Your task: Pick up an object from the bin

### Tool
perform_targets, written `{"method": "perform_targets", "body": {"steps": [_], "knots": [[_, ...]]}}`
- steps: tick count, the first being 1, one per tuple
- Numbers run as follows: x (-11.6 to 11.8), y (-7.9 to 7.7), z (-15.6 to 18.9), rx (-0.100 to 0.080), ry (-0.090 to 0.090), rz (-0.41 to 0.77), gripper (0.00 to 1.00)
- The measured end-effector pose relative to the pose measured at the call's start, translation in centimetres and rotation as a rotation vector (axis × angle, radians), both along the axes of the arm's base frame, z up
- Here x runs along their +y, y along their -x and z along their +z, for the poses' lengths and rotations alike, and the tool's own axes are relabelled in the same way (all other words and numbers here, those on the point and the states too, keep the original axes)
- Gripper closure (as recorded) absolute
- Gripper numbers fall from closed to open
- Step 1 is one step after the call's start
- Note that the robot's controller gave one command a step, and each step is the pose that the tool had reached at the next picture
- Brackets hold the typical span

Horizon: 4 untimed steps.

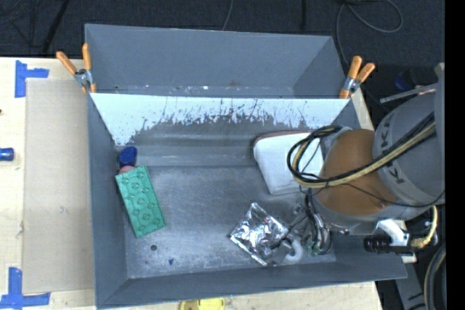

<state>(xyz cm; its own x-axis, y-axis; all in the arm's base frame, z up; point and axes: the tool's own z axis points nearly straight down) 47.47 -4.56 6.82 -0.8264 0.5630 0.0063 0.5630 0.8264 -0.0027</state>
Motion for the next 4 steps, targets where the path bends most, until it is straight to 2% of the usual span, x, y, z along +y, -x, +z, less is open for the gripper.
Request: {"method": "perform_targets", "body": {"steps": [1,2,3,4], "knots": [[0.0,0.0,-0.1,0.002,0.000,0.005,0.00],[0.1,0.0,-0.1,0.002,0.000,0.006,1.00],[0.0,0.0,5.1,-0.009,0.001,0.011,1.00],[0.0,0.0,5.9,-0.006,0.001,0.016,1.00]]}}
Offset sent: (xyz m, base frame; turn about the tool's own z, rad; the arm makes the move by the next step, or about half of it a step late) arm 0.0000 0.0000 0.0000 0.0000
